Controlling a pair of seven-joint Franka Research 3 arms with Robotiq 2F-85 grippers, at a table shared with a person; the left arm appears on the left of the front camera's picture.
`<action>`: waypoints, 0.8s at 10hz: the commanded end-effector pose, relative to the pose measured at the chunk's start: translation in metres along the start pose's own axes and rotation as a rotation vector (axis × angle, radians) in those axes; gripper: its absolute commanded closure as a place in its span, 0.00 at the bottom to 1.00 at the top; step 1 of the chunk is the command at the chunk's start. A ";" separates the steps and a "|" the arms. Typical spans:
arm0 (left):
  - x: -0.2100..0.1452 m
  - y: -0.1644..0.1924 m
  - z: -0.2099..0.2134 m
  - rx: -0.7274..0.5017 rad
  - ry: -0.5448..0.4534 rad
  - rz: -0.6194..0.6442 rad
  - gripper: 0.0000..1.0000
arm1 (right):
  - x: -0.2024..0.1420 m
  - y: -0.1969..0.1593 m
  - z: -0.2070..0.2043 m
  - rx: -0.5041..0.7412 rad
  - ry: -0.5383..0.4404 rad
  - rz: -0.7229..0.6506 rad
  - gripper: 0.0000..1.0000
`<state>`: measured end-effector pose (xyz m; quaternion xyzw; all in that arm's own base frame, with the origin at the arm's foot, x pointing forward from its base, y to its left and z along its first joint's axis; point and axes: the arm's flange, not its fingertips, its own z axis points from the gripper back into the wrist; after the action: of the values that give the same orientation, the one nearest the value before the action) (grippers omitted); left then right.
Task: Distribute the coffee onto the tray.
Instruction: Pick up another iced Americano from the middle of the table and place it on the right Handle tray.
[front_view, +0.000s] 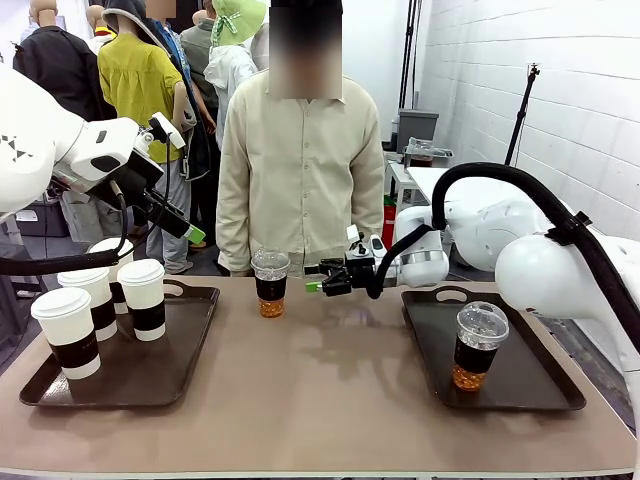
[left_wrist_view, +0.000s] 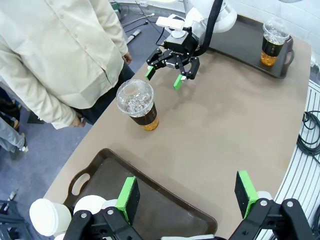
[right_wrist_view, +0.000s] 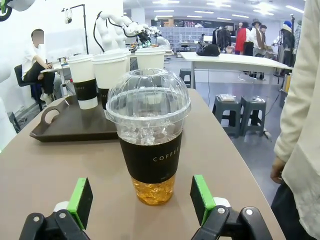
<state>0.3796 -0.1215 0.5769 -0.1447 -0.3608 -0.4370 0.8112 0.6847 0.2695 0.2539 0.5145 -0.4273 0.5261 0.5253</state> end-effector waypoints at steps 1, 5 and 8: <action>-0.001 0.001 -0.001 -0.005 -0.002 0.004 0.00 | 0.003 0.001 0.002 -0.001 0.000 0.001 0.00; -0.001 0.001 -0.001 -0.005 -0.002 0.004 0.00 | 0.001 -0.002 -0.005 -0.022 -0.003 0.005 0.00; -0.001 0.001 -0.001 -0.005 -0.002 0.004 0.00 | -0.001 -0.003 -0.027 -0.005 -0.016 -0.004 0.00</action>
<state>0.3796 -0.1215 0.5769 -0.1447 -0.3607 -0.4370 0.8112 0.6790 0.2849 0.2515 0.5195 -0.4232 0.5280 0.5218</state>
